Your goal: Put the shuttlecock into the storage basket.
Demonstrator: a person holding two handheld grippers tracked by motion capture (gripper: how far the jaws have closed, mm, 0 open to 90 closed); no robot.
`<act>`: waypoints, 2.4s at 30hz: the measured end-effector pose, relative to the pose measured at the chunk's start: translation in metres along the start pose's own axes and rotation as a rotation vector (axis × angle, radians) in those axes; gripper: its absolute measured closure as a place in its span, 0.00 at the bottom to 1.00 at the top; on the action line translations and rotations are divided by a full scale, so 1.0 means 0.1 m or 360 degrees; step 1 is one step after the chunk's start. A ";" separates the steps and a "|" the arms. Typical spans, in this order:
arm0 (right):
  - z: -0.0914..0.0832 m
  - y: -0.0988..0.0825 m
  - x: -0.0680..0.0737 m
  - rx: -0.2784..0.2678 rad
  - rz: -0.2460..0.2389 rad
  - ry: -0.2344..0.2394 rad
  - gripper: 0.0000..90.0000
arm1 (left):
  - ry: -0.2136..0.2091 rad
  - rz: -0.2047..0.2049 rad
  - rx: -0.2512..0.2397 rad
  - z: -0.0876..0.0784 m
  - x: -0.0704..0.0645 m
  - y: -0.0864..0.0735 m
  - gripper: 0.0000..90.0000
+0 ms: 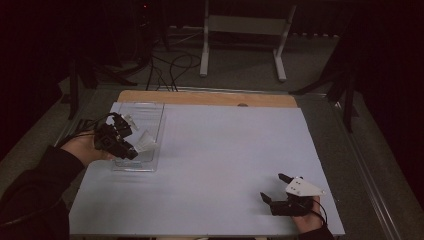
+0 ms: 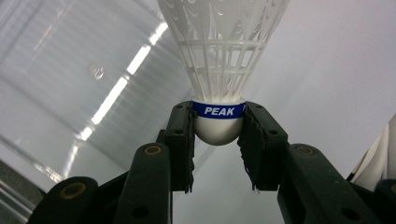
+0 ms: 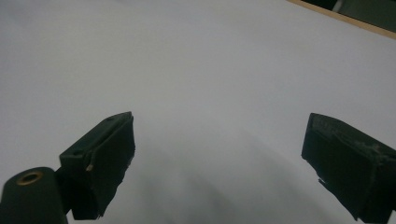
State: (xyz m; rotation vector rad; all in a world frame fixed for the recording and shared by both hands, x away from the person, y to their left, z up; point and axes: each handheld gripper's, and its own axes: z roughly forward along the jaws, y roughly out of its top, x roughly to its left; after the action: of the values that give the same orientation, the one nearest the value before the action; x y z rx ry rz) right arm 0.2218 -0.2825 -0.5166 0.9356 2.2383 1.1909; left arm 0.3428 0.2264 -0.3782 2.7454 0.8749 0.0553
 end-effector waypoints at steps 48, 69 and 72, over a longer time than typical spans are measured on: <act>0.01 -0.01 0.00 0.0011 0.0005 -0.0001 0.11 | 0.0088 -0.0412 0.0005 -0.04 0.66 -0.45 0.74; 0.00 0.00 0.01 -0.0003 0.0006 0.0001 0.11 | 0.0086 -0.0221 0.0029 0.24 0.73 -0.59 0.74; 0.00 0.00 0.01 -0.0004 0.0005 0.0002 0.11 | 0.0106 -0.0215 0.0059 0.28 0.73 -0.59 0.74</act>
State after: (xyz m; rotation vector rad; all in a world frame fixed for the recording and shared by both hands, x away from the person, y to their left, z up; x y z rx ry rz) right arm 0.2212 -0.2821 -0.5167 0.9384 2.2362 1.1959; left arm 0.3727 0.3082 -0.4235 2.7248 1.0878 0.1068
